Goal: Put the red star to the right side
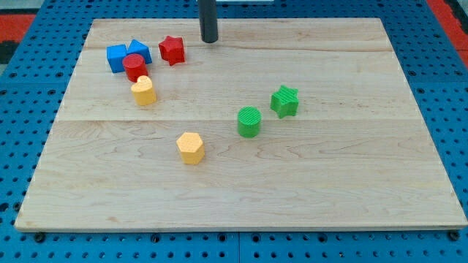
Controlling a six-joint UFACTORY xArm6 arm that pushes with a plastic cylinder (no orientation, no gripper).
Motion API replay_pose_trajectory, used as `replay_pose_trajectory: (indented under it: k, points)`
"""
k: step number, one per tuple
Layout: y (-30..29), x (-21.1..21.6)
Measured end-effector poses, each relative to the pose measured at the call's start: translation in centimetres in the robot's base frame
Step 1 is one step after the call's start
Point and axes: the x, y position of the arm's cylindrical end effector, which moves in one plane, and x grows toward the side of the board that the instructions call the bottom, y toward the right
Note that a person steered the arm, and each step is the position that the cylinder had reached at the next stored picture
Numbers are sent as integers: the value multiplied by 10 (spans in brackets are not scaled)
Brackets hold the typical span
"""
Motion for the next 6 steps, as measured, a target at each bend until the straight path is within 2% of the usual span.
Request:
replay_pose_trajectory:
  k: [1,2,3,5,6]
  points:
    - [-52,-26]
    - [-116,-5]
    - [-123,43]
    - [-7,53]
    - [22,53]
